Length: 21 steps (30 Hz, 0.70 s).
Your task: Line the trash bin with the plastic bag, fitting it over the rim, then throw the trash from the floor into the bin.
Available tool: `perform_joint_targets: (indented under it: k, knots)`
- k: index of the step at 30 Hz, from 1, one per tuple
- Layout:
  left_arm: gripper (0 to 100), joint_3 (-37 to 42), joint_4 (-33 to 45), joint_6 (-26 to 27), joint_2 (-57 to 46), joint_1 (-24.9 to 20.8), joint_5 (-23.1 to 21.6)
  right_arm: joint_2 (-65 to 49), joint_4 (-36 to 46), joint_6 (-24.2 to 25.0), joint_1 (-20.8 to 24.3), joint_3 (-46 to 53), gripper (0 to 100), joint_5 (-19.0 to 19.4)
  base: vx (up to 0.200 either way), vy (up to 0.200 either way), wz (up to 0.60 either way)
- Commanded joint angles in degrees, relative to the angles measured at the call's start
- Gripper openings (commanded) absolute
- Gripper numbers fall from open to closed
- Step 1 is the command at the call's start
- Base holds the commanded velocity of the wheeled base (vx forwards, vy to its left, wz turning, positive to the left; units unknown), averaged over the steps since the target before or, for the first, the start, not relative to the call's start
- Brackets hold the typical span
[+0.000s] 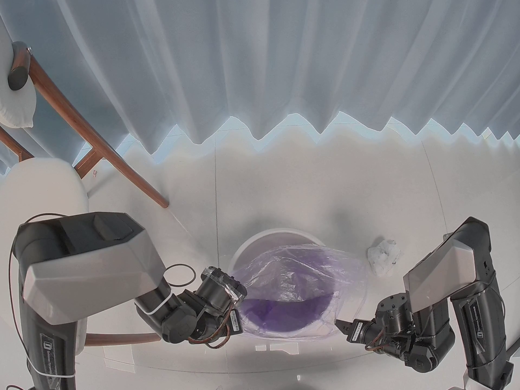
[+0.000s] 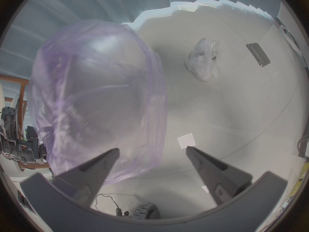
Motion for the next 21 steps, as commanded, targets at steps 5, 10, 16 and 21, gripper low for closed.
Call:
perform_joint_targets:
  k: [5, 10, 16, 21]
  knots:
    - [100, 15.1, -3.2, 0.2, -19.6, -4.4, -0.6, -14.7, -1.1, 1.2, 1.9, 13.4, 100, 8.2, 0.0, 0.0, 0.0]
    - [100, 22.6, -2.6, 0.3, -31.6, -7.9, -0.6, -22.7, -0.9, 3.3, 2.8, 13.4, 100, 8.6, 0.0, 0.0, 0.0]
    - [100, 27.2, -3.4, 1.3, -39.0, -8.5, -0.7, -28.6, -1.1, -2.5, 2.5, 13.4, 100, 8.6, 0.0, 0.0, 0.0]
    - [100, 26.8, -11.6, 4.2, -39.6, -5.6, -0.7, -32.7, -1.0, -10.2, -4.3, 8.6, 100, 8.9, 0.0, 0.0, 0.0]
